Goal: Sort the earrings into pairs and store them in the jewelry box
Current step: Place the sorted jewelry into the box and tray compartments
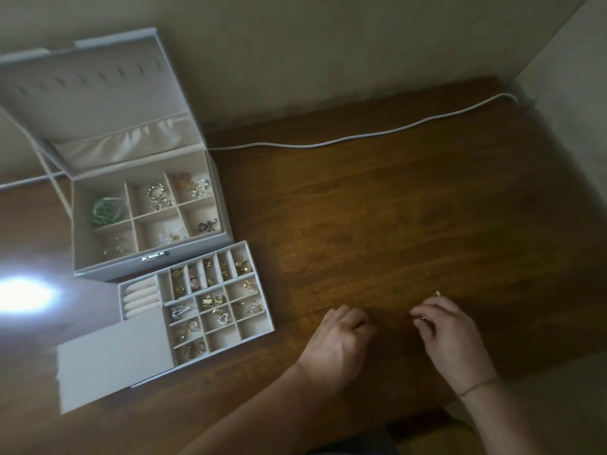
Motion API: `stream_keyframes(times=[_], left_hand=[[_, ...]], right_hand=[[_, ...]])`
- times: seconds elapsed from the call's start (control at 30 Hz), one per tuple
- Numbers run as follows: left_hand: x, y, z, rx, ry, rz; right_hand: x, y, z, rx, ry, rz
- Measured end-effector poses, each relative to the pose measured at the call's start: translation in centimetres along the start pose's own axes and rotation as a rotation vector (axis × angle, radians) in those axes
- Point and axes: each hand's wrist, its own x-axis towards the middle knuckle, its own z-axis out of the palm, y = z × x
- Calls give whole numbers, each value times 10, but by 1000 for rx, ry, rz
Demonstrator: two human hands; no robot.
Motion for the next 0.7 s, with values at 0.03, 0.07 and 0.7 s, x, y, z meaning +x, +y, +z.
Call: stream_keyframes(times=[0.03,0.07,0.7], left_hand=[[-3,-3,-1,6,6,10],[-5,-6,-2,5,-2,14],[-146,-107,-110,266,598,-606]], right_hand=[[-1,-4,1,-10,5,-6],[-1,-8,2,-8,9,-13],[8,-228,34,585,-172,-515]])
